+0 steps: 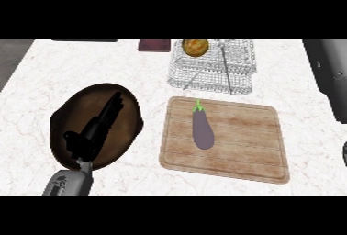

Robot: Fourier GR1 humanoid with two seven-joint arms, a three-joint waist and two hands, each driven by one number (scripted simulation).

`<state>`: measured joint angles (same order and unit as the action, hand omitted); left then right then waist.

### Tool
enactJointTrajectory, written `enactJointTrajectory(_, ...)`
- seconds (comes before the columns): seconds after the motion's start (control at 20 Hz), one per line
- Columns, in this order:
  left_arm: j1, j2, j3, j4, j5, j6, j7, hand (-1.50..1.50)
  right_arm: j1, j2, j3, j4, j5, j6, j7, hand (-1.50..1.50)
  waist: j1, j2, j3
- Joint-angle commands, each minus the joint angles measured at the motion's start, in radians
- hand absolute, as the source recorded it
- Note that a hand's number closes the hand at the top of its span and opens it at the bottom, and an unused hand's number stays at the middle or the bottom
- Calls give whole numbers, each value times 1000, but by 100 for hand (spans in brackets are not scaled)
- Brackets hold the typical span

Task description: Pick the squash from the cutting board and place it in the tiered basket

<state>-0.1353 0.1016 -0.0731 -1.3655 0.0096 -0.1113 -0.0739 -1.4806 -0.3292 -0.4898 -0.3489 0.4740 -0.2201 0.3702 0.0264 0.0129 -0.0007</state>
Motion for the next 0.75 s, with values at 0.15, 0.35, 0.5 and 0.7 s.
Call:
enactJointTrajectory(0.15, 22, 18, 18, 14, 3, -10, -13, 0, 88, -155, -83, -84, -63, -83, -125, -150, -11, -4, 1)
enactJointTrajectory(0.35, 20, 7, 20, 37, -6, -3, -54, 0, 155, -285, -158, -94, -146, 33, -173, -150, -17, -5, 1)
enactJointTrajectory(0.5, 47, 32, 29, -19, 13, -22, -2, 0, 264, -363, -188, -111, -192, 140, -227, -150, -23, -11, 2)
enactJointTrajectory(0.7, 0, 16, 37, 1, 9, -1, 10, 0, 358, -519, -219, -66, -231, 345, -291, -150, -22, -4, 3)
